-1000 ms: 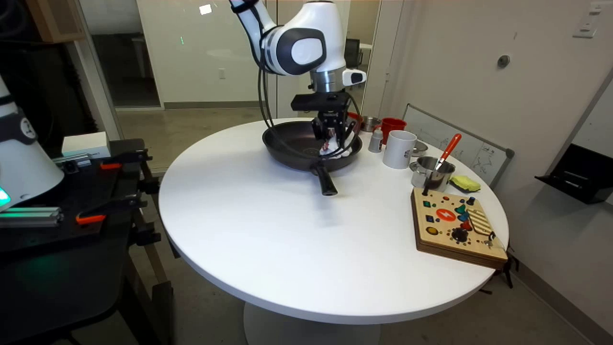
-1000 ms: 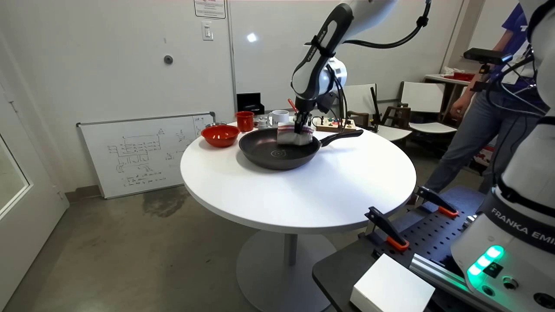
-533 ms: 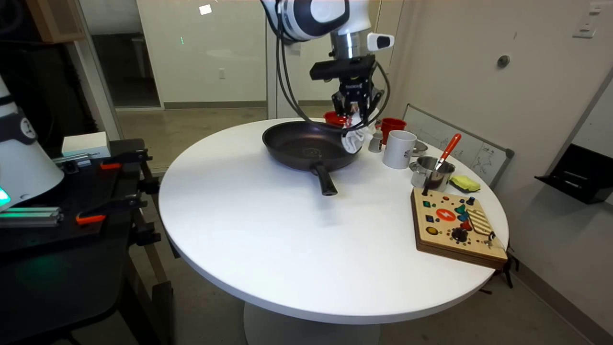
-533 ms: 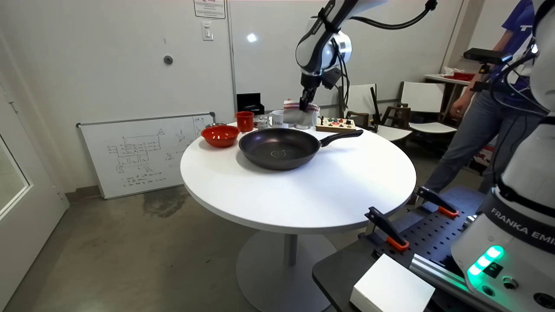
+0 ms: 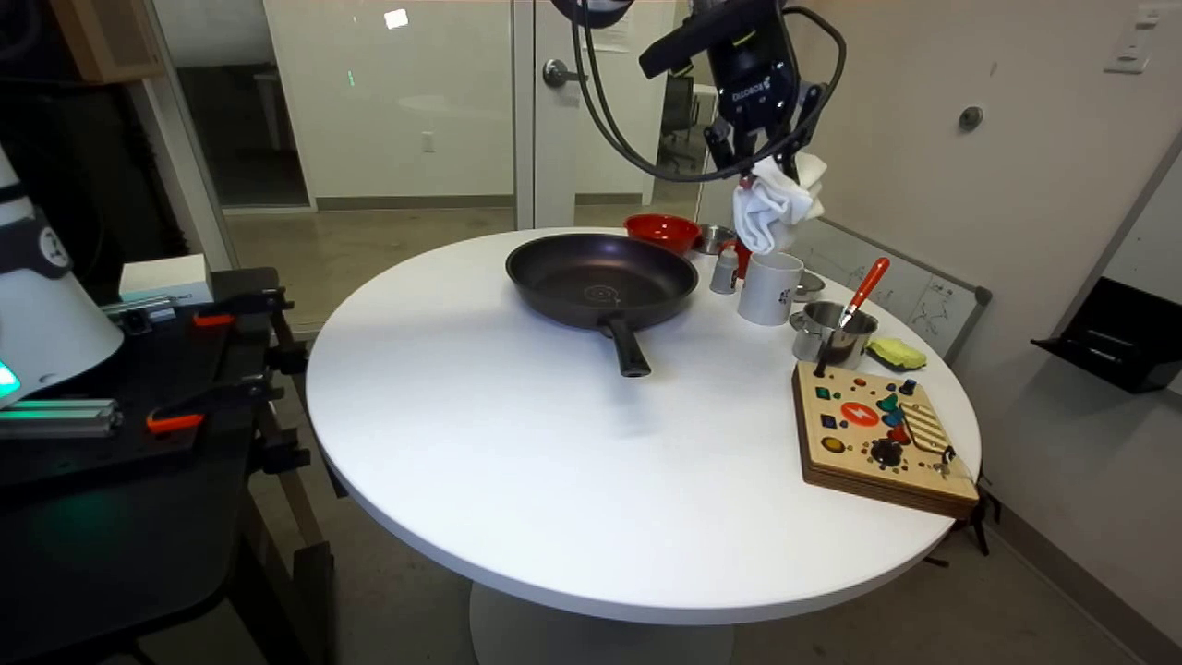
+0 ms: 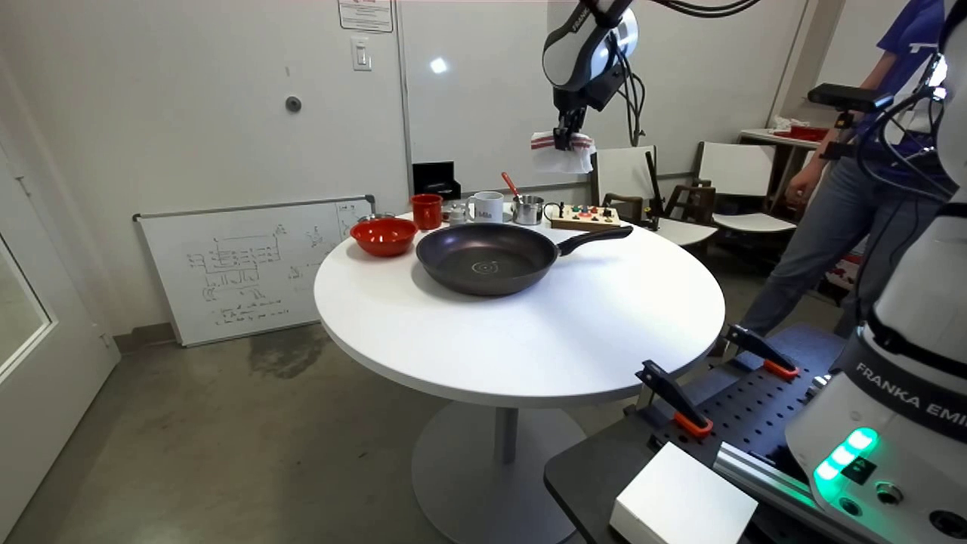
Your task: Use the towel to wipe the pan
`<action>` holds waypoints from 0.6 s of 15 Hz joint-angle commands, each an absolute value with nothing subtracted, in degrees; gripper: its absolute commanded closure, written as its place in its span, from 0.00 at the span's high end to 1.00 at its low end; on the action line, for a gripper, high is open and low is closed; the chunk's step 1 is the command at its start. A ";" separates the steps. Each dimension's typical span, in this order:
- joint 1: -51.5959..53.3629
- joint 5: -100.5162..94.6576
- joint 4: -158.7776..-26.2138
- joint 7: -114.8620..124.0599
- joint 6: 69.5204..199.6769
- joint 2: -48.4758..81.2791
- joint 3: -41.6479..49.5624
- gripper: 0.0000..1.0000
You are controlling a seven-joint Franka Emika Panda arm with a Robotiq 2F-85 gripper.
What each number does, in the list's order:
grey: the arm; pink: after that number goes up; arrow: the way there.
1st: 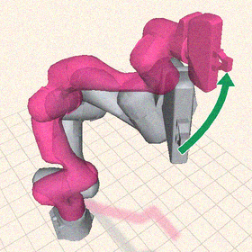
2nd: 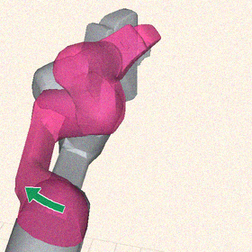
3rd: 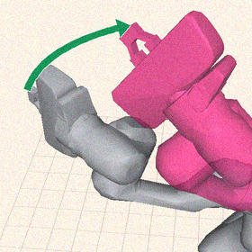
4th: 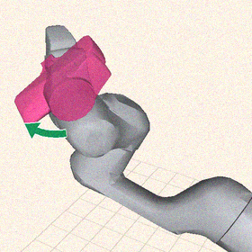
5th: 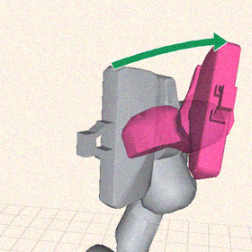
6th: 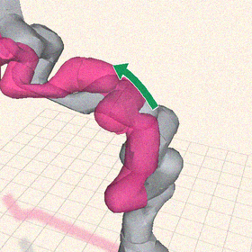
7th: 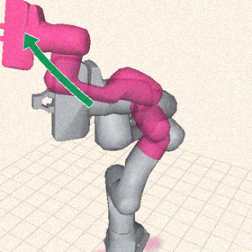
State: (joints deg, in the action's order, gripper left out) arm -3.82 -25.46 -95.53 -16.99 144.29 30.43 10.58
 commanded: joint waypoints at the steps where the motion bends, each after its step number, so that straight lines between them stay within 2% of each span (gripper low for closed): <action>1: 0.54 -35.77 -96.57 -5.88 140.61 31.30 17.28 0.05; 3: 1.18 -40.65 -98.28 0.41 141.23 31.77 18.95 0.05; 6: 3.76 -48.74 -101.22 13.13 149.56 33.90 23.72 0.05; 7: 1.95 -51.60 -102.36 17.28 150.42 34.07 21.94 0.05; 8: 5.37 -53.22 -102.76 21.55 153.78 35.69 26.64 0.05; 9: 5.18 -55.69 -104.06 25.49 153.93 35.94 26.12 0.05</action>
State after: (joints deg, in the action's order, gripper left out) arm 1.79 -49.67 -101.56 14.57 150.02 34.31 21.94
